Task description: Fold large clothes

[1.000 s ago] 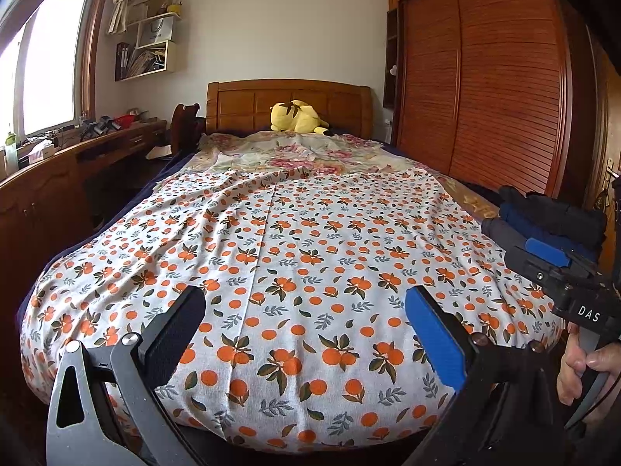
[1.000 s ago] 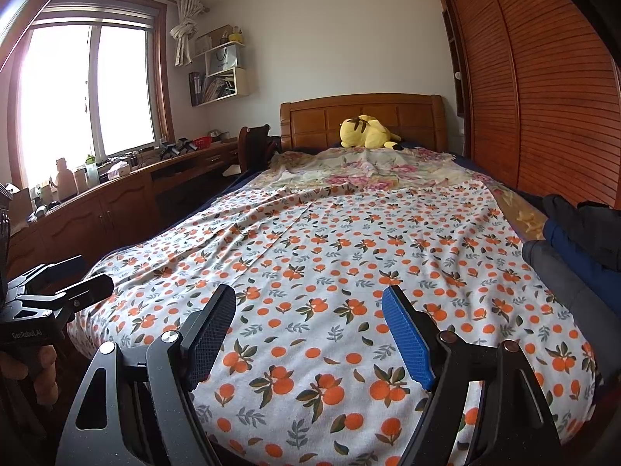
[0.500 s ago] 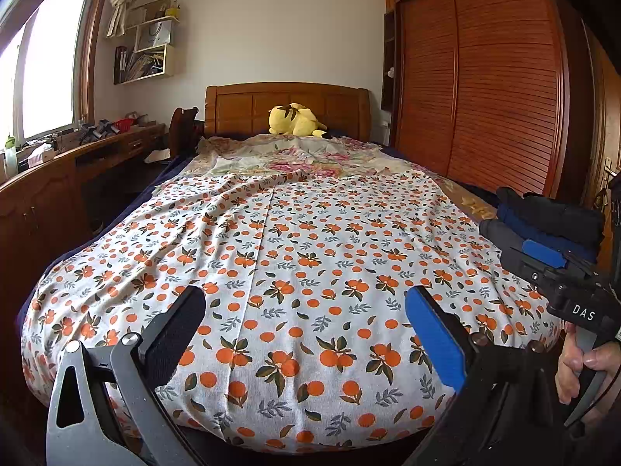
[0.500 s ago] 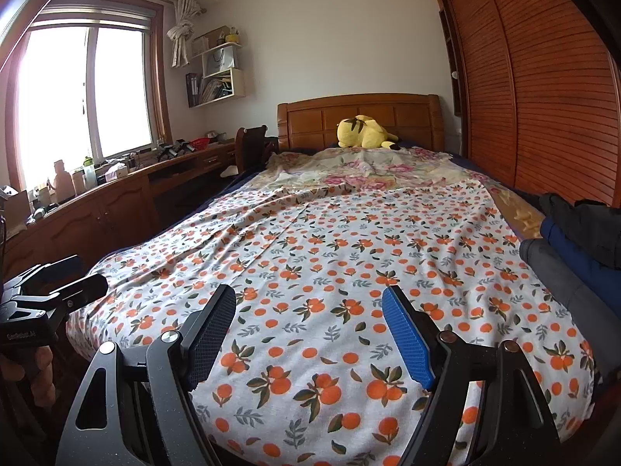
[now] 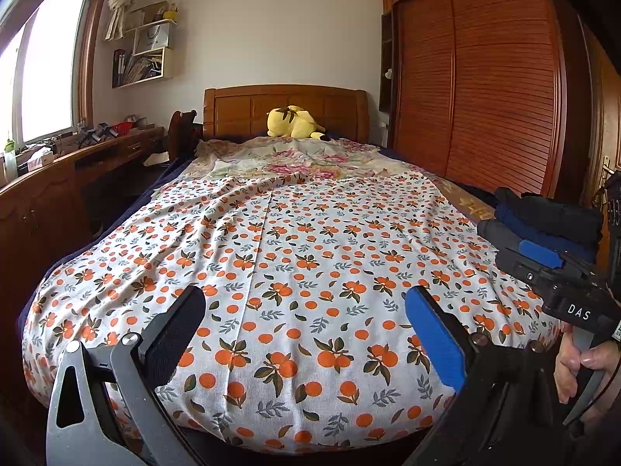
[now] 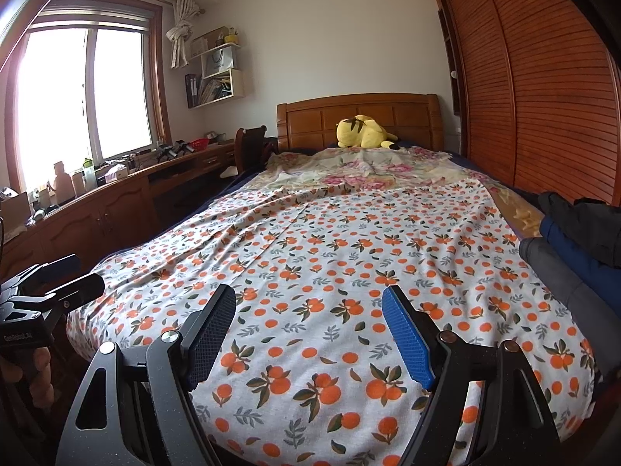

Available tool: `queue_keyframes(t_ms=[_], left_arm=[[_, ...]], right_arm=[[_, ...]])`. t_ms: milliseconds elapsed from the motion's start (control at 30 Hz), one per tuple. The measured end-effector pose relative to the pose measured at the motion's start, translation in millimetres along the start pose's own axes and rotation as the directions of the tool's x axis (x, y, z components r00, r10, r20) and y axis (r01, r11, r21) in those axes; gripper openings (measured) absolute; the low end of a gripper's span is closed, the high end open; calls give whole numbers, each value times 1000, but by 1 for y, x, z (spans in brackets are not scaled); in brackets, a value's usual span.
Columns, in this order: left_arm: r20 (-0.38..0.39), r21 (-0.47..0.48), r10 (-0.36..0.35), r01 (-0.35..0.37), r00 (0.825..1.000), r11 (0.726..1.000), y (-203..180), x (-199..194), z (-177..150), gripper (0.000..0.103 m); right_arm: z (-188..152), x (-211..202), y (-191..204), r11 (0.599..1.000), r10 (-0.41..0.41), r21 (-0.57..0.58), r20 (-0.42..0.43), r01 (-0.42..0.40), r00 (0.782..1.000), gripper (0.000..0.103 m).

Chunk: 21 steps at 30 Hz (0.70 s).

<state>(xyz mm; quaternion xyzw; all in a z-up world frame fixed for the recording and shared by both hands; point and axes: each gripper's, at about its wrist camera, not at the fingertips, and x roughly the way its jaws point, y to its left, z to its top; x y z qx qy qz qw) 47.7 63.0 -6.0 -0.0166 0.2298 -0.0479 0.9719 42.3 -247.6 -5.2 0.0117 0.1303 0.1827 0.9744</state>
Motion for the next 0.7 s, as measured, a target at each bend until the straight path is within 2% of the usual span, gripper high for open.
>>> queue_keyframes(t_ms=[700], left_arm=[[-4, 8, -8, 8, 1000, 1000, -3, -2, 3, 103]], right_arm=[[0, 0, 2, 1000, -1, 10, 0, 1, 1000, 79]])
